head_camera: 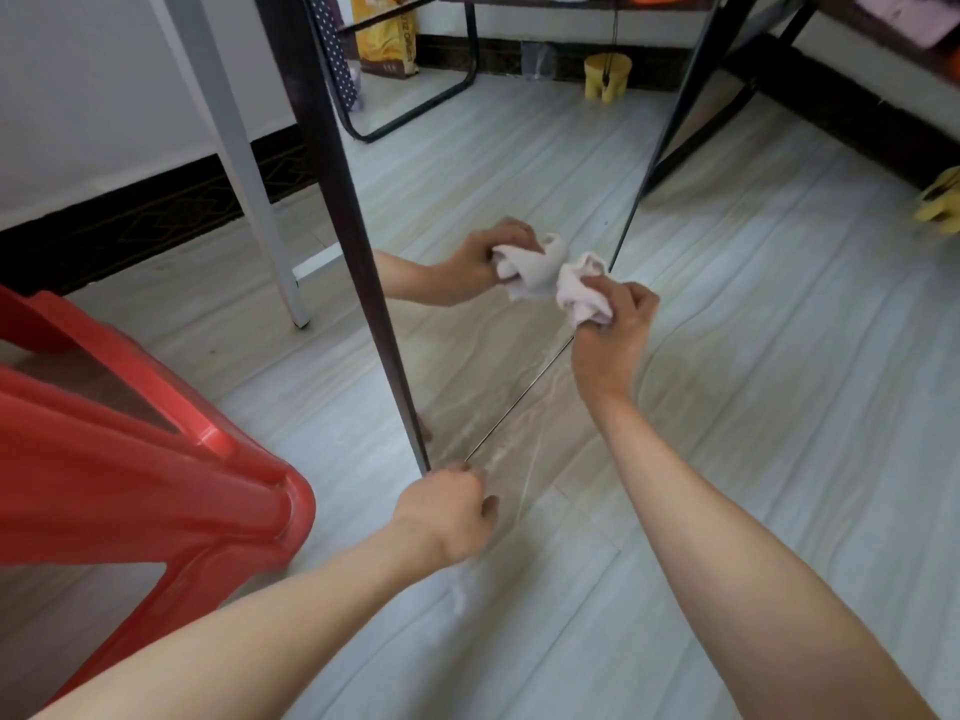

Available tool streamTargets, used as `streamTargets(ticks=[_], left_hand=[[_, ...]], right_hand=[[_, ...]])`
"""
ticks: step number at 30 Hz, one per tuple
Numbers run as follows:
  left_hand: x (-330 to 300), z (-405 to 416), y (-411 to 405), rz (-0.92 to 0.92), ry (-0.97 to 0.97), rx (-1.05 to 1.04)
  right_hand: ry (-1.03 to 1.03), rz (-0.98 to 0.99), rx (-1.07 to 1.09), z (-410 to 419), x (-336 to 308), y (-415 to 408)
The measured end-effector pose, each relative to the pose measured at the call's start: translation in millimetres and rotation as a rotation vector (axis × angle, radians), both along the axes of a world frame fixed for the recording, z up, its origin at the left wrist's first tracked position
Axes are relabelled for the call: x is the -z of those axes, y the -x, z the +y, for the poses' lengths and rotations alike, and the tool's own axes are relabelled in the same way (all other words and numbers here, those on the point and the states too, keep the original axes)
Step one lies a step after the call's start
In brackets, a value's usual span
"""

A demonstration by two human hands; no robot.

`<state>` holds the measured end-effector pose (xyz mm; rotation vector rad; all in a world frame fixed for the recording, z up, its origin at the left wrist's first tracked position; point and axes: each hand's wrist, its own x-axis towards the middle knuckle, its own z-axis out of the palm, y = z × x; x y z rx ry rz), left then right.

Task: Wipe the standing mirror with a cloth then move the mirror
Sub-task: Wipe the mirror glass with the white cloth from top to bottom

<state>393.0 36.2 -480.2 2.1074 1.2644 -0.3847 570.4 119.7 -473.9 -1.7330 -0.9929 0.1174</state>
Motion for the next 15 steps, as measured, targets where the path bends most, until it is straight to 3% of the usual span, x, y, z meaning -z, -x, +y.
streamTargets(ticks=[3, 5, 8, 12, 15], left_hand=[[-4.3, 12.9, -13.4, -0.08, -0.397, 0.323], [-5.9, 20.2, -18.9, -0.062, -0.555, 0.458], [0.5, 28.5, -23.8, -0.009, -0.66, 0.57], [6.9, 29.1, -23.8, 0.073, -0.735, 0.647], [13.3, 32.1, -24.8, 0.081, -0.751, 0.647]], right_hand=[[0.008, 0.041, 0.007, 15.8, 1.8, -0.2], [0.04, 0.133, -0.017, 14.6, 21.2, 2.3], [0.244, 0.297, -0.118, -3.4, 58.6, 2.0], [0.654, 0.124, -0.26, -32.3, 84.6, -15.5], [0.613, 0.044, -0.186, -26.3, 74.4, -26.2]])
